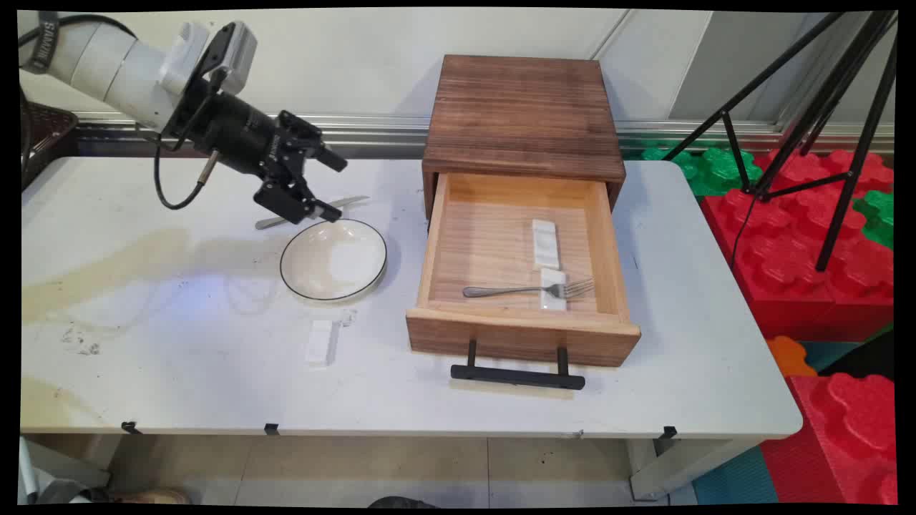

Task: Pick up the knife from the left of the white plate

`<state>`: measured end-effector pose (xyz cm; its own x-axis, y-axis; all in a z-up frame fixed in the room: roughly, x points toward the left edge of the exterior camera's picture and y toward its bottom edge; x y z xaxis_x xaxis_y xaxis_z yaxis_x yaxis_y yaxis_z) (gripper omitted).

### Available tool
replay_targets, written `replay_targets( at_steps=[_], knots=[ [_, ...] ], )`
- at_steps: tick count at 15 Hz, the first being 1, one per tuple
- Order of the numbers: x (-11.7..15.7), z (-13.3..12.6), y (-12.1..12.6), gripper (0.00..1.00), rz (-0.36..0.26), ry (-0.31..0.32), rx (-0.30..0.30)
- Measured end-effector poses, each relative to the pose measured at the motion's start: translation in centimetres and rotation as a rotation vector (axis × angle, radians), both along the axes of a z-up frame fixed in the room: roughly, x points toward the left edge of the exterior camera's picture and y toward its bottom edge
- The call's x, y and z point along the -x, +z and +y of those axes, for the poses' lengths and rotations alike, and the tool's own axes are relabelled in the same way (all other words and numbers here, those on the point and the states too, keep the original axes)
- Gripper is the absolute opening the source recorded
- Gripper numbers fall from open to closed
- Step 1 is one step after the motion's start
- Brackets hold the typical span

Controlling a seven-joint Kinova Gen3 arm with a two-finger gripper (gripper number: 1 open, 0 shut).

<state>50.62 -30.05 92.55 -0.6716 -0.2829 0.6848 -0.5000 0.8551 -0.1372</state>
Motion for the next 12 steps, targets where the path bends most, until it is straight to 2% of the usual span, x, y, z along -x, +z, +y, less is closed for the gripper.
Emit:
replay_targets(
  at_steps=[12],
  knots=[
    [-8.5,-1.1,-5.6,1.00,-0.174,0.148,-0.037]
  ],
)
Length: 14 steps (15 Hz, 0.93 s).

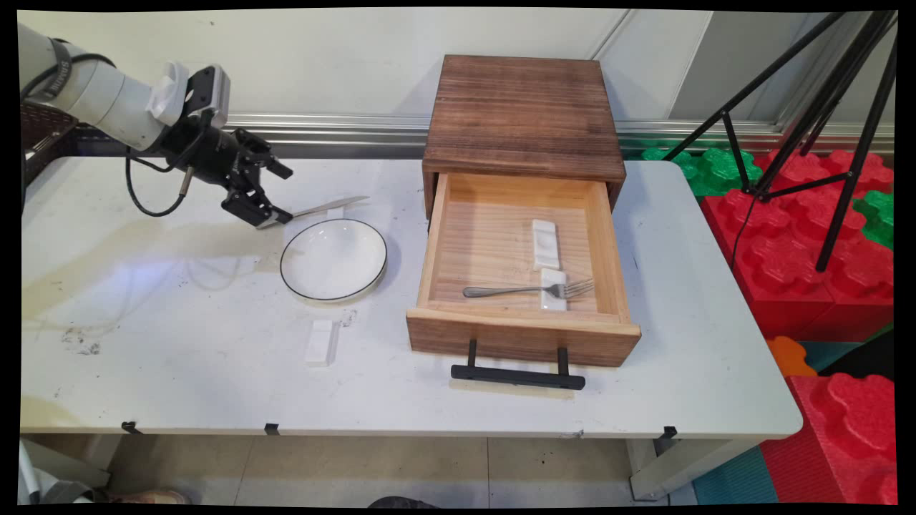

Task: Pick up the knife from the left of the white plate

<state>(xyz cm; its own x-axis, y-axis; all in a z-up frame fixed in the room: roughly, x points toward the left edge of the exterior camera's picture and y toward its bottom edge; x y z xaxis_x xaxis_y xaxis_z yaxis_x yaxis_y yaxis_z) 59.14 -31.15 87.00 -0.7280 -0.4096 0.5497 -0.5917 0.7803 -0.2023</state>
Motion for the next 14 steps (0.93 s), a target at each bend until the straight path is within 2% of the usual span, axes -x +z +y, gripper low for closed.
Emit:
replay_targets(
  at_steps=[7,14],
  knots=[
    [-3.6,-0.9,-3.0,1.00,-0.069,0.039,-0.011],
    [-5.8,-2.6,-5.6,1.00,-0.120,0.032,-0.006]
  ],
)
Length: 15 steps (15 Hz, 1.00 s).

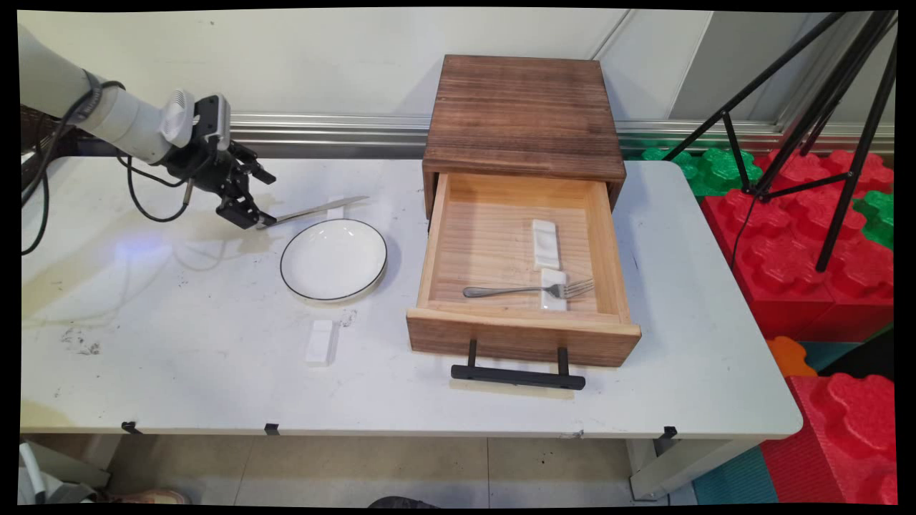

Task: Pick up the knife from the left of the white plate

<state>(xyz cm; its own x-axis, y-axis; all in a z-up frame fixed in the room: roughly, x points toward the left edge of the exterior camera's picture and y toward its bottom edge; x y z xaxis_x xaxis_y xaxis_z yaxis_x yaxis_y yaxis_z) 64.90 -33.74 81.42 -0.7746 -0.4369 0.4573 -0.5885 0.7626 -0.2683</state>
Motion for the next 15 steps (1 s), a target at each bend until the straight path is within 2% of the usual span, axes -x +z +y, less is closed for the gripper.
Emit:
replay_targets(
  at_steps=[6,15],
  knots=[
    [0.0,-1.4,-1.6,1.00,0.006,-0.016,0.003],
    [0.8,-3.5,-3.6,1.00,0.044,-0.002,-0.003]
  ],
)
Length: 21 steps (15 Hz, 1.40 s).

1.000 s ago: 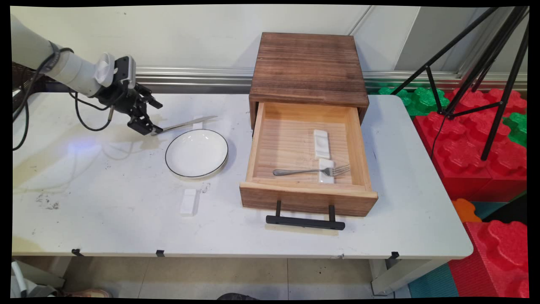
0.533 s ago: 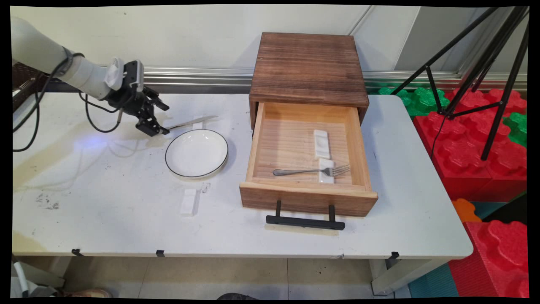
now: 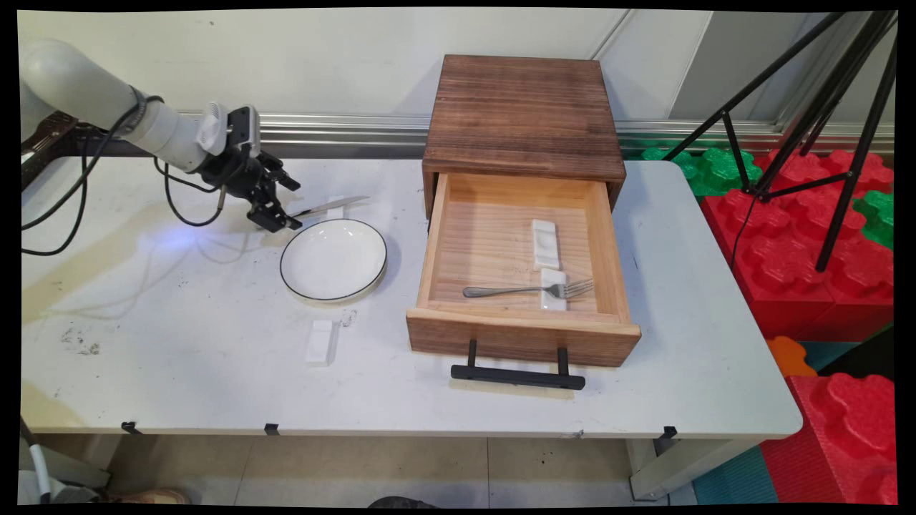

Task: Pick up the knife from the left of the white plate, then place the picked object into the drawer

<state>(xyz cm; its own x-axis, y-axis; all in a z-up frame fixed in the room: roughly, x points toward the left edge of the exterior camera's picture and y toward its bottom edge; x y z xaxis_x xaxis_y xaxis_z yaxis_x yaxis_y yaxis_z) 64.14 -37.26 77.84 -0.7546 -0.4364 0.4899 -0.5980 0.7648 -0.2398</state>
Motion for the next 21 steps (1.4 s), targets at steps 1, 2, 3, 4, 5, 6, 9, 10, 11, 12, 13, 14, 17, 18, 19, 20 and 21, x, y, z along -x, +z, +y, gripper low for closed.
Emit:
replay_targets(
  at_steps=[1,2,3,4,5,6,9,10,11,12,13,14,17,18,19,20,21],
  knots=[
    [0.1,-0.3,-0.2,1.00,0.004,0.002,-0.003],
    [0.2,-0.4,-0.4,1.00,0.006,0.003,-0.005],
    [0.2,-0.6,-0.5,1.00,0.008,0.007,-0.008],
    [0.2,-0.7,-0.6,1.00,0.008,0.009,-0.011],
    [0.2,-0.8,-0.8,1.00,0.009,0.012,-0.015],
    [0.2,-0.8,-0.9,1.00,0.010,0.015,-0.018],
    [0.3,-1.0,-1.1,0.00,0.012,0.023,-0.026],
    [0.3,-1.1,-1.2,0.00,0.013,0.027,-0.027],
    [0.2,-1.2,-1.2,0.00,0.013,0.031,-0.028],
    [0.2,-1.2,-1.3,0.00,0.014,0.034,-0.028],
    [0.2,-1.3,-1.3,0.00,0.015,0.038,-0.030],
    [0.2,-1.3,-1.3,0.00,0.015,0.040,-0.030],
    [0.1,-1.5,-1.4,0.00,0.014,0.050,-0.034],
    [0.1,-1.5,-1.4,0.00,0.014,0.053,-0.035],
    [0.0,-1.5,-1.5,0.00,0.013,0.056,-0.036],
    [0.0,-1.5,-1.5,0.00,0.013,0.058,-0.037],
    [-0.1,-1.5,-1.5,0.00,0.013,0.060,-0.039]
  ],
)
